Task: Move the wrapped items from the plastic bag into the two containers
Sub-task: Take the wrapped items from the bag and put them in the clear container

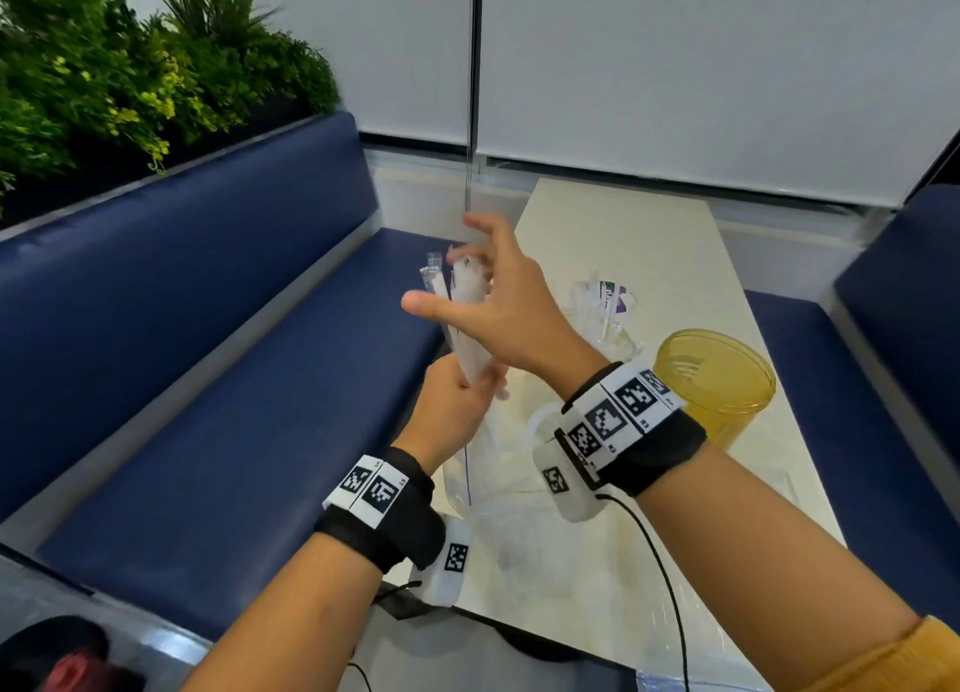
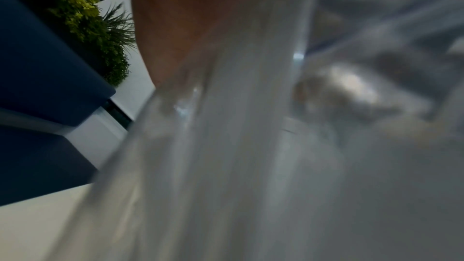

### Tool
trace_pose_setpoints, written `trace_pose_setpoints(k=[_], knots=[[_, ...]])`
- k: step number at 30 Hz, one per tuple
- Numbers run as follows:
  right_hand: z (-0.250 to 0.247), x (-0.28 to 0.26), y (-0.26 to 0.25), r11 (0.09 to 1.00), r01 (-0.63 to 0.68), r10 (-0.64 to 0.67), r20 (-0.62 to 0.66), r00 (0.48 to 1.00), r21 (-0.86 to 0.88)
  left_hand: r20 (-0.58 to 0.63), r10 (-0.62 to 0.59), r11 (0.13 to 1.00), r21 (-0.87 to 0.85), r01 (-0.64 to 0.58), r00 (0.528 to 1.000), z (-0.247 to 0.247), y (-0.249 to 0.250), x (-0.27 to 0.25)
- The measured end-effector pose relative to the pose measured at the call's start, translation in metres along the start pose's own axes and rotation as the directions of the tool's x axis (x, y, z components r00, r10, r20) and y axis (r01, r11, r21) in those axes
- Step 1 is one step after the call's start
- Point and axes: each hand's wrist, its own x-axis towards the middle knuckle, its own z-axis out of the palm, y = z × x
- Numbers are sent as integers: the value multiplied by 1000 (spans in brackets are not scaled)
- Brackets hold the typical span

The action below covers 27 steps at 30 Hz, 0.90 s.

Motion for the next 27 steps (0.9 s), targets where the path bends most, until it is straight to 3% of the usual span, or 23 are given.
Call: trace_pose_setpoints(k=[3, 5, 9, 13, 16, 18, 21, 27], knots=[[17, -9, 13, 994, -101, 105, 123, 987, -34, -33, 73, 993, 92, -69, 997, -2, 1, 5], [25, -12, 14, 996, -93, 90, 125, 988, 15, -31, 111, 993, 37, -110, 993, -3, 2, 4], [17, 0, -4, 983, -31, 36, -21, 999, 183, 34, -16, 991, -130, 21, 999, -4, 2, -2], [-16, 25, -32, 918, 49, 29, -188, 982, 393, 25, -39, 999, -22, 40, 999, -9, -4, -3], [-61, 43, -52, 836, 176, 13, -340, 940, 519, 16, -60, 998, 6, 60, 998, -16, -9, -8], [-93, 53, -51, 826, 255, -20, -426, 904, 502, -6, -75, 997, 17, 75, 997, -21, -12, -11], [-121, 67, -21, 888, 278, -68, -493, 868, 367, -44, -90, 996, 18, 91, 995, -29, -12, -13], [-106, 75, 70, 977, -4, 82, -358, 930, 214, -6, -173, 976, -139, 171, 985, -37, 0, -11]])
